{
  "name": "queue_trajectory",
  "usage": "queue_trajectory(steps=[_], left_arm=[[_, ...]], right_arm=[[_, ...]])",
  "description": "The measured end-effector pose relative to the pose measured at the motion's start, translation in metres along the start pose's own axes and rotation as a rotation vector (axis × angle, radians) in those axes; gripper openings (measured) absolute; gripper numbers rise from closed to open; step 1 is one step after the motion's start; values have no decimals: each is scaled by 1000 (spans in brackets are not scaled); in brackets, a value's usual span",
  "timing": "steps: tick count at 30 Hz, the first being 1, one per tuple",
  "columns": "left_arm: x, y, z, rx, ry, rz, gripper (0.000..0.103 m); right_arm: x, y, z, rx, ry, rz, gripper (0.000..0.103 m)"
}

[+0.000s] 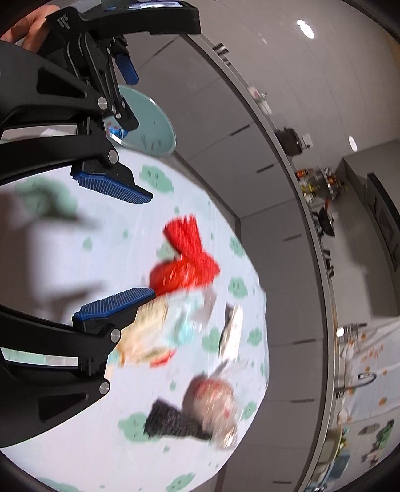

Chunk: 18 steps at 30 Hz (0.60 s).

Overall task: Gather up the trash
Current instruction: 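Move both open tools back over the table, then grasp the clear bag with yellow band with the right tool while the left tool grasps the red mesh net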

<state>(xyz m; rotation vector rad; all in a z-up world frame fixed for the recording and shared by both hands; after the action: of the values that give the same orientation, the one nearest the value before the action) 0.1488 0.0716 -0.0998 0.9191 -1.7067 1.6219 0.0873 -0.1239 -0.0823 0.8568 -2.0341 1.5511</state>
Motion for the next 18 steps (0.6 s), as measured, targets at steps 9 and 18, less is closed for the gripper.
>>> queue_trajectory(steps=[9,18], left_arm=[[-2,13,51,-98,61,-27,96],[-6,22,81,-168,92,-46,96]], right_arm=[[17,17,72,-110,81,-5,57],[11,21,87,-138,55,-51,57]])
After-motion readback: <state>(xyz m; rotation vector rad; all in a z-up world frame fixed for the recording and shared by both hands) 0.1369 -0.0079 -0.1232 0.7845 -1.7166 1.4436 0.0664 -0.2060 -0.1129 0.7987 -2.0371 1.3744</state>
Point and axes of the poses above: each gripper's, at about its wrist camera, not at the fingertips, and x roughly against the way its jaws point, z to its right, y to its underside, the point moved 7 cm from there along -x, roughly the way its jaws point, and after that the axes turned 8 degrees about -z, right-handed, at the moved point
